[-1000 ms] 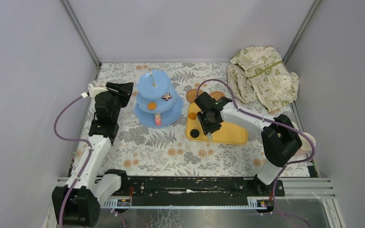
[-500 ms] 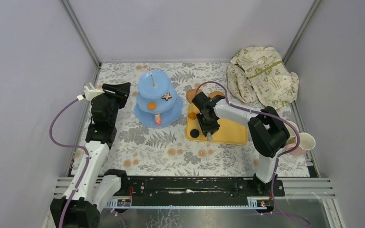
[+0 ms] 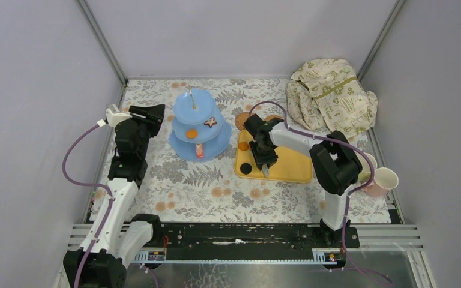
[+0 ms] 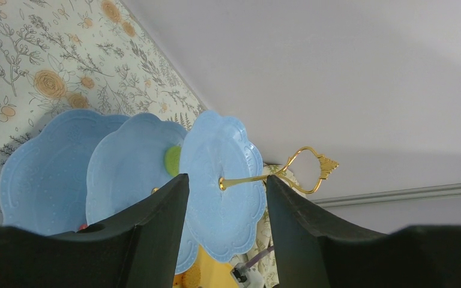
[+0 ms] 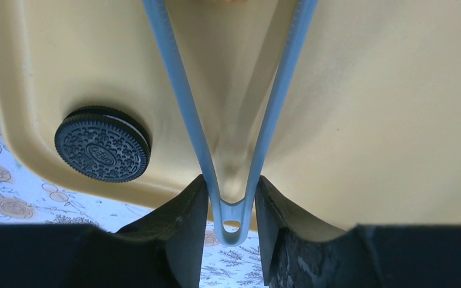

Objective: Serve the afternoon tea
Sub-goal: Pick up the desert from the tray.

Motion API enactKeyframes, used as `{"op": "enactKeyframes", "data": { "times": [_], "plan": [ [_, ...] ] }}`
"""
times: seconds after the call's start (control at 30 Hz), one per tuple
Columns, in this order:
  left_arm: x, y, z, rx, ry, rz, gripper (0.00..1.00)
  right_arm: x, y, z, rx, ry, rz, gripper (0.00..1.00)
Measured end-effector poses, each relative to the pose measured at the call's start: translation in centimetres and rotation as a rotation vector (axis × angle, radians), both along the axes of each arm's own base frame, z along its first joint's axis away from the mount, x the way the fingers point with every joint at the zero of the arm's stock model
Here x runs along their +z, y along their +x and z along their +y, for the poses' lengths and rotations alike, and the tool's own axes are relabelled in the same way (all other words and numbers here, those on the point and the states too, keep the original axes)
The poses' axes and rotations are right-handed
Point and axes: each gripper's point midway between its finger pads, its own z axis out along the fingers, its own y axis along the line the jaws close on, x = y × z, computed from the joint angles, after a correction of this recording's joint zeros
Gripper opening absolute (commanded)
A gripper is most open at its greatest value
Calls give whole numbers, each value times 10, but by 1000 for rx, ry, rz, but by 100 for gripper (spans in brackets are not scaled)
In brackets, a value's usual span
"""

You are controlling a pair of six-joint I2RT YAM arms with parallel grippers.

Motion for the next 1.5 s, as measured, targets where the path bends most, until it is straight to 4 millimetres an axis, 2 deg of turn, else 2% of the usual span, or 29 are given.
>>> {"op": "enactKeyframes", "data": {
  "times": [1.07, 1.17, 1.3, 1.5],
  "plan": [
    [-4, 2, 0, -1, 1, 11, 58, -10, 43, -1, -56, -7, -4, 41],
    [-4, 2, 0, -1, 1, 12, 58, -10, 46, -1, -59, -5, -7, 35],
    [-4, 2, 0, -1, 1, 12, 58, -10, 47, 0, -57, 4, -4, 20],
    [-4, 2, 0, 1, 1, 12, 58, -10, 47, 1, -57, 13, -4, 15]
  ]
}}
